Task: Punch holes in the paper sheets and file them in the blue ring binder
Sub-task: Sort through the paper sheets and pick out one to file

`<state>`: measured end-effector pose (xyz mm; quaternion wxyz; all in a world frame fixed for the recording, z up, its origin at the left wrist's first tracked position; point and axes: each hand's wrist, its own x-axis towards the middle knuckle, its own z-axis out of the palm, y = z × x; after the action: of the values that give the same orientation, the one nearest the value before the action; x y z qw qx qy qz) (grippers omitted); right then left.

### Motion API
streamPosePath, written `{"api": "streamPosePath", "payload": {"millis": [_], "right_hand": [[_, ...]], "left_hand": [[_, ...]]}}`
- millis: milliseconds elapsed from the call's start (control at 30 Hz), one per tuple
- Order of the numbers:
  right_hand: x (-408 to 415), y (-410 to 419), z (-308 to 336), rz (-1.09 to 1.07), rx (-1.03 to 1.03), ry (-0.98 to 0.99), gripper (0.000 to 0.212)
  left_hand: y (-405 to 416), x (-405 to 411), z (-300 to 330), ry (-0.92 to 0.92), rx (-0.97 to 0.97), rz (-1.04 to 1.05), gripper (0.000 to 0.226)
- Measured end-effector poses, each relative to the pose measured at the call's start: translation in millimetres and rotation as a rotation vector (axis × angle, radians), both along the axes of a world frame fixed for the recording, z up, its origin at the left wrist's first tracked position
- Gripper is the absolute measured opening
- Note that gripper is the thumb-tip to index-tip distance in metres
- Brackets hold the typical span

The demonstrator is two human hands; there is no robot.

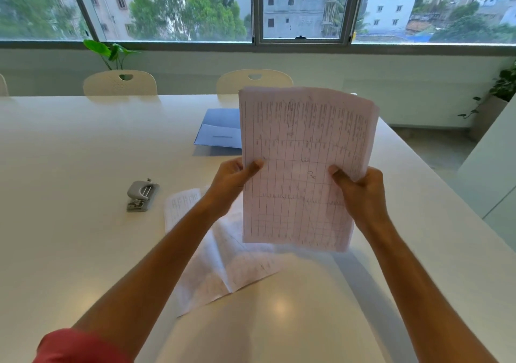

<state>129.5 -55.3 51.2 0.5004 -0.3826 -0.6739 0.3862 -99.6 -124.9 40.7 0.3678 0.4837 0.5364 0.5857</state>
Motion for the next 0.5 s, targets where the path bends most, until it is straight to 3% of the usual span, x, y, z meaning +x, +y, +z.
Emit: {"api": "streamPosePath", "payload": {"millis": [133,200,367,500], "right_hand": [[-16.6,1.4,0.7,0.020,-0.014,0.018,0.013],[-26.0,0.2,0.5,0.043,-0.027,0.024,0.013],[-49.6,-4.4,0.5,0.119,-0.092,0.063,0.012],[-67.1,-5.3,-3.5,0.192,-0.150,0.083,0.011]], "left_hand": [[-14.9,-49.6,-20.3,0.140,-0.021,0.156,0.082],[-25.6,-78.8,-34.6,0.254,-0.104,0.280,0.096],[-50.7,-125.4,-74.4,0.802,-0.564,0.475,0.094],[-62.5,-135.2,-91.7,0.993,-0.745,0.461,0.105]]}}
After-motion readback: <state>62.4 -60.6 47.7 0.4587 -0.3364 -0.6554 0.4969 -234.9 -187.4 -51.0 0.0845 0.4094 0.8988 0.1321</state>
